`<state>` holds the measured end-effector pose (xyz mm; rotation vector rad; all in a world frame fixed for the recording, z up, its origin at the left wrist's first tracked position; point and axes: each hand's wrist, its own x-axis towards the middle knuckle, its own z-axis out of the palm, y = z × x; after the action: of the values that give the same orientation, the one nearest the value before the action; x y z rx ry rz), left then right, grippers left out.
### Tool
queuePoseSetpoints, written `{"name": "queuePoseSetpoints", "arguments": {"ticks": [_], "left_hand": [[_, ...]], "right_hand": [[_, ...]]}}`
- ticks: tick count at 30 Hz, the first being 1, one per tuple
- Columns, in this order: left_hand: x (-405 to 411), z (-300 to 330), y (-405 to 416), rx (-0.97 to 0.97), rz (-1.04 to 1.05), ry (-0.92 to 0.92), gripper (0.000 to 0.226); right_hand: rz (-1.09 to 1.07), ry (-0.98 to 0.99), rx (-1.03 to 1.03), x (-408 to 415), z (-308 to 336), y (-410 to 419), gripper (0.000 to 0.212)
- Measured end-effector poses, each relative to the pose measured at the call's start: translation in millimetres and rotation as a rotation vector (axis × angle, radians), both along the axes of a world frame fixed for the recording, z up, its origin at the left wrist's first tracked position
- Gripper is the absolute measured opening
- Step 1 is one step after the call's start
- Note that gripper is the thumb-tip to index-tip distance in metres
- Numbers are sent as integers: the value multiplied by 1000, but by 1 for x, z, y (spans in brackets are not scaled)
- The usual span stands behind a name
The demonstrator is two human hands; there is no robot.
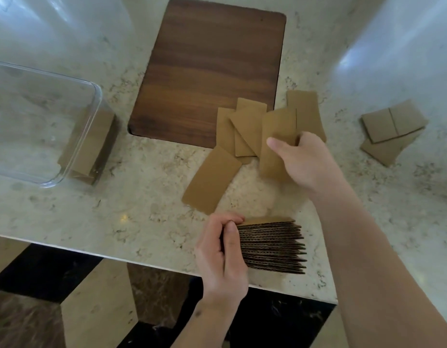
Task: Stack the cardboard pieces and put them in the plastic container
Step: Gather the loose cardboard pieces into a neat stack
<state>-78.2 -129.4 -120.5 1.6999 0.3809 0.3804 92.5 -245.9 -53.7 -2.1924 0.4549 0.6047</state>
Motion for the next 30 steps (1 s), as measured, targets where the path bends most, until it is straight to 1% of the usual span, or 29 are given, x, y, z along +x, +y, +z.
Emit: {"name": "queuePoseSetpoints", "arguments": {"ticks": [2,3,7,9,11,12,13,14,16,18,19,20,21,22,23,24,25,27,28,30], "left_hand": [[0,0,0,-6,-3,8,25],[0,0,0,-10,-6,15,25],[-1,0,0,-27,-14,40,25],[-1,1,1,-14,-19,44,25],[-1,2,0,6,-21,42,25],[-1,2,1,11,-21,41,24],[-1,2,1,13,-21,41,24],[-1,2,2,12,-21,41,24],[-1,2,2,10,-24,38,24],[-1,2,2,11,-22,39,24],[-1,2,2,12,-19,43,25],[0,2,1,14,-15,50,26],[0,3,0,14,-11,59,26],[0,3,-1,16,-8,64,26],[1,3,-2,10,-7,62,26],[1,3,-3,5,-6,52,26],[3,4,-2,4,-7,35,27],[4,1,-4,10,-28,-9,29],[4,0,-3,3,-37,-36,31],[3,-5,-3,-31,-64,-57,38]], "right_hand": [[-23,-6,29,12,2,14,58],[-24,-10,11,18,3,23,60],[4,-53,-232,39,-1,52,70],[20,-72,-294,44,-5,58,88],[5,-75,-253,47,-8,57,105],[-10,-64,-207,47,-9,54,107],[-21,-40,-150,47,-9,50,103],[-18,-23,-83,45,-7,45,96],[-9,-59,39,35,-1,31,62],[-38,-161,107,17,6,10,27],[-72,-204,132,6,10,-2,17],[-99,-234,147,-5,16,-14,14],[-94,-255,121,-19,22,-25,17],[-21,-288,33,-31,26,-34,23],[123,-331,-100,-44,28,-41,25],[301,-371,-230,-56,29,-44,21],[465,-390,-310,-67,28,-43,15],[662,-401,-338,-82,27,-35,9],[700,-401,-327,-84,26,-33,7],[670,-376,-272,-83,25,-31,5]]}}
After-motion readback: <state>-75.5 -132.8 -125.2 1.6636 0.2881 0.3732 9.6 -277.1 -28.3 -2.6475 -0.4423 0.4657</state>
